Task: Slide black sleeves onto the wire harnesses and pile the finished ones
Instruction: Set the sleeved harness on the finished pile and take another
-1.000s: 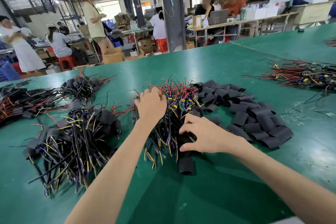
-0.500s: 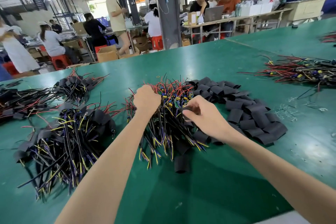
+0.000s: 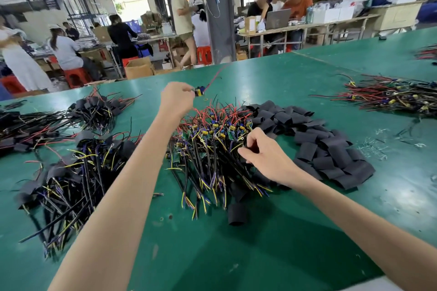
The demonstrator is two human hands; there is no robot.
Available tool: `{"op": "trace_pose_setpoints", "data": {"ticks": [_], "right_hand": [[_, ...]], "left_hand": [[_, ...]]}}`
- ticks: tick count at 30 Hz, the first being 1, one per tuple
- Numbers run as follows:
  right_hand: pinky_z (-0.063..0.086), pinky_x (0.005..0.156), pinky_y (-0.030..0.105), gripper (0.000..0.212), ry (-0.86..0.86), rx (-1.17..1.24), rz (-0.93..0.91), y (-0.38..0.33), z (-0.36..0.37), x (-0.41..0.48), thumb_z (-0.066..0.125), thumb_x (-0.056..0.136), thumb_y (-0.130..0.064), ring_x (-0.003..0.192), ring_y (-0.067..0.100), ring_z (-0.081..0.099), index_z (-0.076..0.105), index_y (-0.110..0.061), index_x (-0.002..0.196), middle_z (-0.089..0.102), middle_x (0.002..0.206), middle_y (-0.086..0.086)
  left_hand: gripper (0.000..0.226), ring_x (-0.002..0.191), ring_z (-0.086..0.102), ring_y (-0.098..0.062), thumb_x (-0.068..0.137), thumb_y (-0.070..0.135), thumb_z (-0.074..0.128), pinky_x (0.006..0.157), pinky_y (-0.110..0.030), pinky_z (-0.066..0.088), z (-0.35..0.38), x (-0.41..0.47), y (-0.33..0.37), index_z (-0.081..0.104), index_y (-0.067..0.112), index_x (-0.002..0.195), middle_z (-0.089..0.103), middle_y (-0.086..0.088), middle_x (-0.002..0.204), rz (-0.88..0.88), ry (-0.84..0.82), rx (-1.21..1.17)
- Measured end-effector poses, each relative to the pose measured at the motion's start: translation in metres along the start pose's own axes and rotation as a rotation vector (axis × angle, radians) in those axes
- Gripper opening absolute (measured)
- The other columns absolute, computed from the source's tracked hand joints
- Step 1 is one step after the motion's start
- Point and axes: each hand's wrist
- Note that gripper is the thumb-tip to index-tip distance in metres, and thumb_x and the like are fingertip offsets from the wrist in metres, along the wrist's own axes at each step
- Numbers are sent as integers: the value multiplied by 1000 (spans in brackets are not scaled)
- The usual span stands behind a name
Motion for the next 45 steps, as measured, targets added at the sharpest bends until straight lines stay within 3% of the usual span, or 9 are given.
{"op": "trace_pose_setpoints", "data": {"ticks": [4, 7, 12, 17, 21, 27, 33, 42, 45], "right_hand": [[33, 52, 16, 23, 7, -23, -1, 0, -1, 0, 59, 91, -22, 54, 9, 47, 38, -21, 84, 49, 73, 4], [33, 55, 12, 24, 34, -16, 0, 0, -3, 2, 62, 90, -20, 52, -2, 41, 38, -18, 88, 49, 72, -5], [31, 75, 22, 38, 91, 21, 30, 3, -4, 5, 74, 79, -17, 93, 13, 54, 44, -23, 102, 61, 96, -5], [36, 90, 20, 40, 134, 11, 33, 8, -3, 5, 80, 71, -12, 102, 10, 56, 61, -20, 105, 62, 99, -7], [36, 85, 14, 40, 132, -9, 43, 8, -1, 5, 81, 69, -12, 96, 7, 54, 63, -22, 103, 60, 97, -7], [35, 71, -4, 40, 158, -7, 43, 6, -2, 5, 82, 69, -12, 83, -7, 53, 64, -20, 103, 58, 90, -17], [35, 70, -2, 38, 163, -28, 44, 4, -4, 4, 82, 67, -9, 79, -6, 53, 66, -18, 100, 61, 90, -11], [32, 66, -5, 32, 170, 43, 17, 1, -7, 4, 81, 70, -14, 75, -22, 51, 64, -24, 96, 56, 84, -24], [38, 71, 2, 28, 269, 176, 67, -4, -14, 6, 77, 75, -15, 79, -11, 55, 63, -25, 98, 61, 89, -17]], "left_hand": [[14, 54, 41, -10, 94, 19, 55, 46, -16, 33, -29, -21, 14, 66, 10, 96, 53, 3, 68, 191, -20, 147], [20, 60, 47, -4, 89, 36, 63, 52, -17, 32, -38, -52, 0, 62, 17, 84, 55, 9, 70, 232, -2, 285], [25, 83, 58, -24, 87, 34, 65, 69, -27, 34, -28, -87, -54, 70, 11, 84, 66, -7, 85, 196, 94, 274], [25, 71, 53, -21, 85, 37, 66, 65, -30, 36, -24, -97, -82, 66, 15, 72, 61, -1, 68, 116, 98, 185], [25, 58, 46, -4, 85, 33, 67, 58, -12, 33, -25, -103, -85, 66, 15, 68, 56, 7, 60, 151, 117, 102], [21, 62, 46, -9, 86, 28, 68, 62, -16, 34, -25, -107, -87, 67, 15, 69, 64, -5, 70, 168, 45, -13], [18, 40, 36, 1, 88, 23, 66, 44, -9, 27, -24, -107, -88, 66, 14, 72, 47, 15, 43, 164, -10, -153], [16, 61, 47, -4, 86, 27, 67, 60, -13, 34, -18, -105, -95, 66, 22, 71, 59, 9, 67, 192, -26, -60], [19, 74, 49, -11, 86, 24, 67, 71, -14, 34, -16, -104, -97, 61, 24, 68, 58, 3, 77, 209, 27, 20]]}}
Point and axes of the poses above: each hand's wrist, its own x-axis towards the middle knuckle, its own z-axis out of the palm, y = z × x
